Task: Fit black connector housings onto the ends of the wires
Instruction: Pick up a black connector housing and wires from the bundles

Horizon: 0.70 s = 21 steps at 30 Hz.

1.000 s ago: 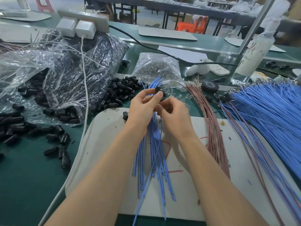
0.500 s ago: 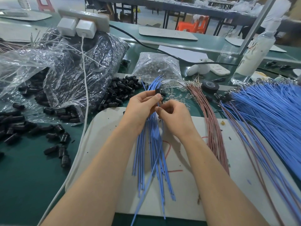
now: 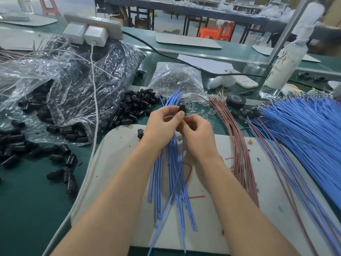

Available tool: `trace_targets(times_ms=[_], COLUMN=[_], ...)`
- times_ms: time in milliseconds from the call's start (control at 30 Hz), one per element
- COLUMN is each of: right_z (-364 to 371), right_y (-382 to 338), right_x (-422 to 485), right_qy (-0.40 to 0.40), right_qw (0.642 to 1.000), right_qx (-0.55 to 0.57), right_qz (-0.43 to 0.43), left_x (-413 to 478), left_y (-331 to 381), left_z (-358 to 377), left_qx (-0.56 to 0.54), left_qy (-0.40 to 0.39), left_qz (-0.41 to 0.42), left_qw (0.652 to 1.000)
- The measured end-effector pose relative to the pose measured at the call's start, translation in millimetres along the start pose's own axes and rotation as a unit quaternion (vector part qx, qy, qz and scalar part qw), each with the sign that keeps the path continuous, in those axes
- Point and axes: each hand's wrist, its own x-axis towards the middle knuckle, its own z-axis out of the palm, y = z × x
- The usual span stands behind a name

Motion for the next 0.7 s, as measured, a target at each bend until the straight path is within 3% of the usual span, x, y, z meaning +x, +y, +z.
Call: trace_targets(times_ms=[300,700], right_z=[-1,-1], right_y=[9,13], right_x=[3,7], right_qy=[0.023,0.041], right_qw=[0.999,0.998], right_qx=[-0.012,-0.022], right_qz=[0.020,0.033], left_x=[-1,-3], left_y=[-1,1], left_z=[1,3], left_qx=[-0.059,-0.073], left_qy=[-0.026,0.001], left_qz=[-0.028,-0.012], left_qw=[0.998,0.997])
